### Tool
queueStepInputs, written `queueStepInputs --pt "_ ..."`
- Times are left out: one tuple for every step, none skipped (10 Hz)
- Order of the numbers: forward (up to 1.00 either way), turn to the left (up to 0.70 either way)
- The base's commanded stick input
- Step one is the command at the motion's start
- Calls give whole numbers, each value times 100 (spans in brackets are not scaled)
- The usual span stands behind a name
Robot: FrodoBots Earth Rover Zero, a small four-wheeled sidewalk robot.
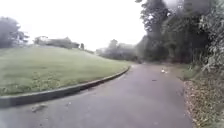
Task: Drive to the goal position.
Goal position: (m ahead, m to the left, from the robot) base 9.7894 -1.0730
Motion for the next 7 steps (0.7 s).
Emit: queueStepInputs --pt "0 12" --pt "0 0" --pt "0 0" --pt "0 0" --pt "0 0" --pt "0 0" --pt "0 0"
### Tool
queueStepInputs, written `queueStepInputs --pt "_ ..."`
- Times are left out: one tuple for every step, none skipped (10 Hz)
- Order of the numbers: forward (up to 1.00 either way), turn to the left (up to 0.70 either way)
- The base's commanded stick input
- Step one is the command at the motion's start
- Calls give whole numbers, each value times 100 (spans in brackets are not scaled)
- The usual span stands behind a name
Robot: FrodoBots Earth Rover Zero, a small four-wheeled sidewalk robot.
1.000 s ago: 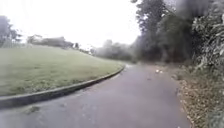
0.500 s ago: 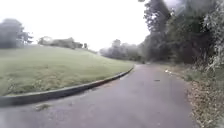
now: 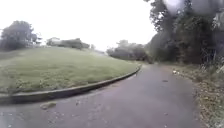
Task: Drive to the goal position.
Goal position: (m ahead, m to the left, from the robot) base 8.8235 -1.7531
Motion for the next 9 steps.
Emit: queueStepInputs --pt "0 0" --pt "0 0" --pt "0 0" --pt "0 45" --pt "0 45" --pt "0 45" --pt "0 45" --pt "0 45" --pt "0 45"
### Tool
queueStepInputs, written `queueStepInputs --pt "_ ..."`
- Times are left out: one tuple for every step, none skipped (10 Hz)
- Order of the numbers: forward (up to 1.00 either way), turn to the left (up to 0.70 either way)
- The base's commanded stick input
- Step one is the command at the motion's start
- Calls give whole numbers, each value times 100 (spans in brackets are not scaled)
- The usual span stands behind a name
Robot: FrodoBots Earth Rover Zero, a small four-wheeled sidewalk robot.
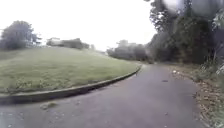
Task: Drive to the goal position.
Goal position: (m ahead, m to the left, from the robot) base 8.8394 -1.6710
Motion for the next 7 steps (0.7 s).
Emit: queueStepInputs --pt "0 45" --pt "0 45" --pt "0 45" --pt "0 45" --pt "0 45" --pt "0 45" --pt "0 45"
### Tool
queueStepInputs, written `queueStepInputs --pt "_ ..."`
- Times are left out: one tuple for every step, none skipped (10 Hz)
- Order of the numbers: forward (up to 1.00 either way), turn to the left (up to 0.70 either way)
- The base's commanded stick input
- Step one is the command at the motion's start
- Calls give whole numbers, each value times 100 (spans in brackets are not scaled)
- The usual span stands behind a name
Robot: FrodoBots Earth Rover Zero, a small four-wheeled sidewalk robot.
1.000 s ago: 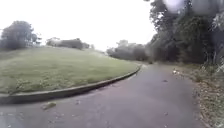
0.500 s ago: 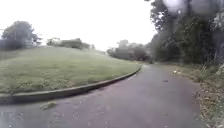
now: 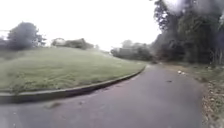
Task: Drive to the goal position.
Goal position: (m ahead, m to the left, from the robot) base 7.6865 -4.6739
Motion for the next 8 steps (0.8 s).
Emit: queueStepInputs --pt "0 45" --pt "0 45" --pt "0 45" --pt "0 45" --pt "0 45" --pt "0 45" --pt "0 45" --pt "0 45"
